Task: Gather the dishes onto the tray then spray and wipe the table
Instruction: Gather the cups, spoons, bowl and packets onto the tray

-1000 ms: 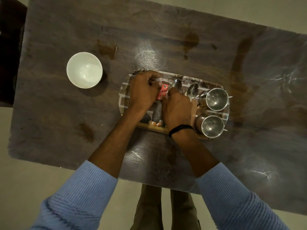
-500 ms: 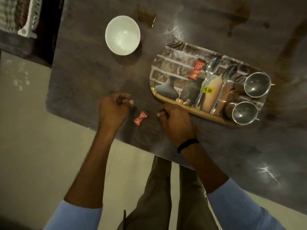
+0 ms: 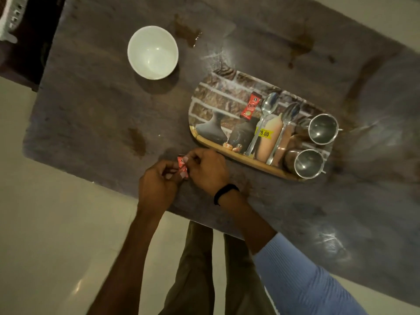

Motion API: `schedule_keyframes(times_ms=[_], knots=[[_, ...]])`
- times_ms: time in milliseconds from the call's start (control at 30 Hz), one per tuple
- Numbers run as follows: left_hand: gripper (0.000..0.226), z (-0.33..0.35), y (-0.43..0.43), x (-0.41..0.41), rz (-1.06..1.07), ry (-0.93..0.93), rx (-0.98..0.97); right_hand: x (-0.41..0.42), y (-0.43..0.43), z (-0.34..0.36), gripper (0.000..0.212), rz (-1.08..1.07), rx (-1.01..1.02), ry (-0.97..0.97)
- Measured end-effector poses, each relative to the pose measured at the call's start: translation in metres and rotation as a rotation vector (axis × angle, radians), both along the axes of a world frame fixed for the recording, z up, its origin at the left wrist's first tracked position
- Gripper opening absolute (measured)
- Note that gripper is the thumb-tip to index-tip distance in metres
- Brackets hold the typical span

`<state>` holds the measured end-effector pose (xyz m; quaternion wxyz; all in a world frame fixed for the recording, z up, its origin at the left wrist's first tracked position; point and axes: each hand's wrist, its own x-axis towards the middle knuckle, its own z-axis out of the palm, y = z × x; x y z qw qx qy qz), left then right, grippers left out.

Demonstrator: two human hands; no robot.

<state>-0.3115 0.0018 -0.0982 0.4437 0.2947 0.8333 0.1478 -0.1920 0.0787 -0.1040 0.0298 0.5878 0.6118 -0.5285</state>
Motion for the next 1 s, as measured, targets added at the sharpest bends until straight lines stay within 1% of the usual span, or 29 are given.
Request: schedule_keyframes(times_ms=[133,200,267,333,500,600,700,767,867,1000], knots=[[0.020,0.023,0.021,0.021,0.176,-0.276,0.049,0.036,0.027,0.019,0.017,-0.046,0.034,0.015],[0.018,0.026,0.033,0.034,0.204,-0.339,0.077,0.054,0.039,0.027,0.016,-0.061,0.060,-0.011],[0.018,0.025,0.047,0.049,0.199,-0.363,0.128,0.068,0.048,0.031,0.016,-0.083,0.133,-0.066],[0.020,0.023,0.061,0.065,0.181,-0.328,0.182,0.078,0.056,0.030,0.018,-0.139,0.188,-0.101],[0.014,0.010,0.085,0.097,0.061,-0.228,0.213,0.093,0.070,0.016,0.029,-0.264,0.267,-0.213],[0.013,0.005,0.092,0.104,-0.067,-0.103,0.216,0.092,0.073,0.010,0.039,-0.312,0.258,-0.234],[0.020,0.008,0.098,0.105,-0.176,0.012,0.220,0.088,0.077,0.005,0.044,-0.342,0.233,-0.251],[0.021,0.009,0.101,0.104,-0.220,0.057,0.223,0.086,0.078,0.002,0.039,-0.372,0.208,-0.251],[0.023,0.002,0.103,0.105,-0.237,0.086,0.221,0.081,0.076,0.001,0.020,-0.378,0.184,-0.268],[0.022,-0.001,0.101,0.106,-0.205,0.076,0.221,0.076,0.072,0.004,0.018,-0.396,0.218,-0.301]])
